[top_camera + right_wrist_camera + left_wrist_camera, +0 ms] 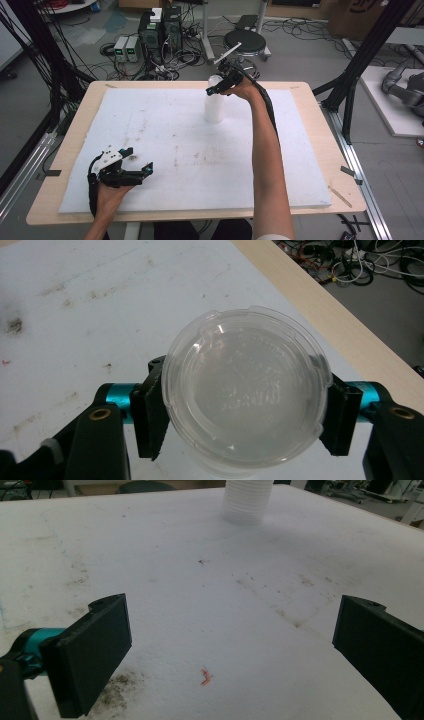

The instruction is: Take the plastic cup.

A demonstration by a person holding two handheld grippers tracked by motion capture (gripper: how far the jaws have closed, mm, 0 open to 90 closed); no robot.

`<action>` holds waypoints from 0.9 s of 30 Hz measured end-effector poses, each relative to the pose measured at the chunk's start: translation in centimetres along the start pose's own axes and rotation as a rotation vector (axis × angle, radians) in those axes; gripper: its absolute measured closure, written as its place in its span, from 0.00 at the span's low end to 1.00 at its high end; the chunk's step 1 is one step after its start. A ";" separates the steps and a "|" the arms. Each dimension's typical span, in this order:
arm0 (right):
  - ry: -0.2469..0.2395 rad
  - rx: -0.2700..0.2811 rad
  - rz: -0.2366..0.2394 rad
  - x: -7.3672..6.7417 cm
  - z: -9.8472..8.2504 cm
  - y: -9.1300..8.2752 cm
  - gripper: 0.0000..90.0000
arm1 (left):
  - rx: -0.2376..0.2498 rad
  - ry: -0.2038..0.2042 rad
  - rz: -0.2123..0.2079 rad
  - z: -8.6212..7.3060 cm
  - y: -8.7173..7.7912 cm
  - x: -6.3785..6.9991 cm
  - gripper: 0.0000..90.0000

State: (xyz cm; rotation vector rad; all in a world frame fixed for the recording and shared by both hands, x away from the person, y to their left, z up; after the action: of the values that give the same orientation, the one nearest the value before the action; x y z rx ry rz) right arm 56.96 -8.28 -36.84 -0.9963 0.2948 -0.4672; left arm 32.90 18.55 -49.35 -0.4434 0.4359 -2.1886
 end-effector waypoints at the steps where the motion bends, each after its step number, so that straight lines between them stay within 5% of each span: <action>1: 0.004 -0.001 0.000 0.0 0.0 0.0 0.39 | -0.002 0.000 0.000 0.0 0.0 0.0 0.03; 27: -0.010 -0.007 -0.022 -0.3 0.5 -0.8 0.44 | -0.004 0.004 0.003 0.0 0.1 0.0 0.03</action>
State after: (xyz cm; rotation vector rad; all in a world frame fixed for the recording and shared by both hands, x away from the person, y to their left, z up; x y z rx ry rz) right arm 56.74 -8.12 -35.94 -1.0099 0.2766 -0.4811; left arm 32.95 18.49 -49.37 -0.4402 0.4435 -2.1864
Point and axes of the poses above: each handheld gripper's, and its own axes: y roughly forward along the jaws, z roughly out of its top, x roughly to its right, the point moved 7 cm from there along y, roughly forward along the jaws, and after that the axes turned 9 degrees about -x, right-handed, at the moved point
